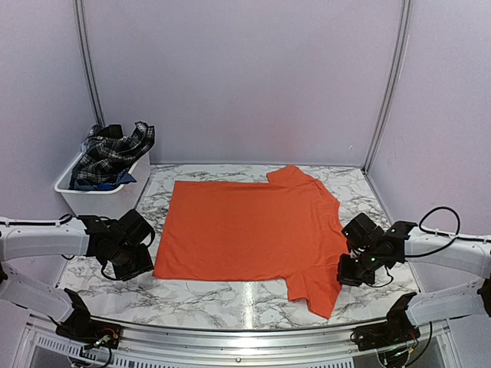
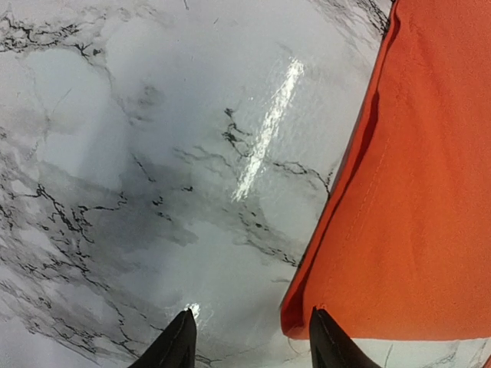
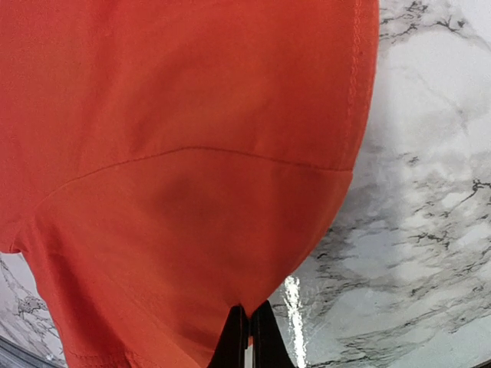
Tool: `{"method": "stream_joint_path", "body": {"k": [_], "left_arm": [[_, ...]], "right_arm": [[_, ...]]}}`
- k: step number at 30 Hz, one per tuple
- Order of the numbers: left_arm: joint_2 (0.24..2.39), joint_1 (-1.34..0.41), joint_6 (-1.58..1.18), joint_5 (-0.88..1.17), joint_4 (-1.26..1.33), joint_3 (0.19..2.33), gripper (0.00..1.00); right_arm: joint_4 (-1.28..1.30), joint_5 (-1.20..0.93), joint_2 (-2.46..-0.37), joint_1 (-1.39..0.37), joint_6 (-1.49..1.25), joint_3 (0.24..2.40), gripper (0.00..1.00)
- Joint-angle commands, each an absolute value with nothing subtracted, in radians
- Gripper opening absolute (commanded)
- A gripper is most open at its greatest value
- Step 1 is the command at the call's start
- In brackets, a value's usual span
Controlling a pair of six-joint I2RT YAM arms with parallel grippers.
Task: Fold and stack the mixed laundry pile
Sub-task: Pick up the flattened T-shirt from the center of the board.
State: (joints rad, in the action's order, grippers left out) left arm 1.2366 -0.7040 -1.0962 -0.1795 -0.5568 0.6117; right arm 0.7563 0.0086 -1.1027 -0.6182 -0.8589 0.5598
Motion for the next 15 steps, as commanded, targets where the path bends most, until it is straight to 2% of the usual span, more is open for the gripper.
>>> {"method": "stream_joint_path", "body": {"k": [1, 9, 15], "left_arm": [[1.274, -0.703, -1.08, -0.157, -0.532, 0.63, 0.5], [1.329, -0.705, -1.074, -0.084, -0.462, 0.621, 0.47], [1.346, -0.707, -1.08, -0.057, -0.425, 0.607, 0.41]], "right_arm": [[0.773, 0.01, -1.078, -0.627, -0.863, 0.575, 0.0], [0.781, 0.011, -1.069, -0.625, -0.861, 0.583, 0.0], [0.791, 0.011, -1.048, -0.626, -0.863, 0.583, 0.0]]}}
